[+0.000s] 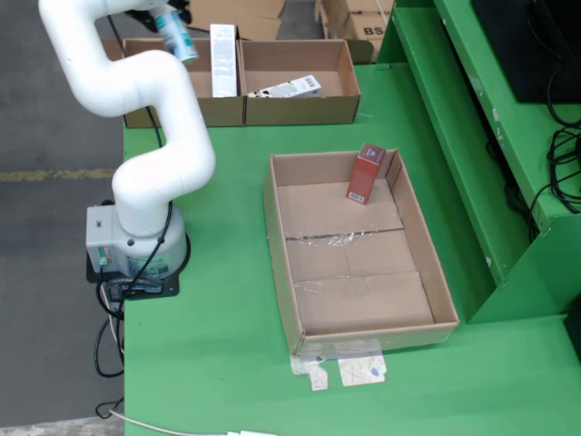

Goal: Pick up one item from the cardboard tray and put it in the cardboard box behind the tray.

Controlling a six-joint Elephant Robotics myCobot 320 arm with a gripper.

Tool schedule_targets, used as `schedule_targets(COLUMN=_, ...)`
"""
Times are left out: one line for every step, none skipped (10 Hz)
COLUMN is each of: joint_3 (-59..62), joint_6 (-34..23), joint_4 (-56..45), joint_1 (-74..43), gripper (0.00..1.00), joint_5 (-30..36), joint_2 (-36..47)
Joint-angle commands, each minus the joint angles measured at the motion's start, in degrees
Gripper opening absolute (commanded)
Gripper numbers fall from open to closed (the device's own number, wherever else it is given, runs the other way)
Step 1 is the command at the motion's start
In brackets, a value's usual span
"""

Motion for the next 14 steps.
schedule_targets(joint_3=4.83, joint_6=-27.74, joint_4=71.33, joint_1=-4.61, gripper=0.0, joint_5=-8.11, joint_2=-26.1)
schedule_targets(joint_3=4.83, joint_6=-26.8, joint_4=71.67, joint_1=-6.18, gripper=0.0, joint_5=-7.82, joint_2=-28.41)
schedule_targets(joint_3=4.83, joint_6=-22.52, joint_4=71.67, joint_1=-7.01, gripper=0.0, joint_5=-7.81, joint_2=-28.97)
schedule_targets(joint_3=4.83, joint_6=-26.16, joint_4=71.66, joint_1=-12.5, gripper=0.0, joint_5=-7.8, joint_2=-34.57)
schedule_targets(joint_3=4.83, joint_6=-23.84, joint_4=71.61, joint_1=-14.69, gripper=0.0, joint_5=-7.76, joint_2=-40.61)
schedule_targets(joint_3=4.83, joint_6=-23.82, joint_4=71.62, joint_1=-14.69, gripper=0.0, joint_5=-7.76, joint_2=-40.61)
schedule_targets(joint_3=4.83, joint_6=-23.85, joint_4=71.61, joint_1=-14.69, gripper=0.0, joint_5=-7.76, joint_2=-40.61)
schedule_targets(joint_3=4.83, joint_6=-23.48, joint_4=71.61, joint_1=-14.69, gripper=0.0, joint_5=-7.76, joint_2=-40.61)
schedule_targets(joint_3=4.83, joint_6=-23.45, joint_4=71.61, joint_1=-14.69, gripper=0.0, joint_5=-7.76, joint_2=-40.61)
schedule_targets(joint_3=4.83, joint_6=-23.66, joint_4=71.61, joint_1=-14.69, gripper=0.0, joint_5=-7.76, joint_2=-40.61)
schedule_targets(joint_3=4.83, joint_6=-23.73, joint_4=71.61, joint_1=-14.69, gripper=0.0, joint_5=-7.76, joint_2=-40.61)
schedule_targets(joint_3=4.83, joint_6=-23.73, joint_4=71.61, joint_1=-14.69, gripper=0.0, joint_5=-7.76, joint_2=-40.61)
schedule_targets(joint_3=4.83, joint_6=-23.74, joint_4=71.61, joint_1=-14.69, gripper=0.0, joint_5=-7.76, joint_2=-40.61)
schedule_targets(joint_3=4.83, joint_6=-23.74, joint_4=71.61, joint_1=-14.69, gripper=0.0, joint_5=-7.76, joint_2=-40.61)
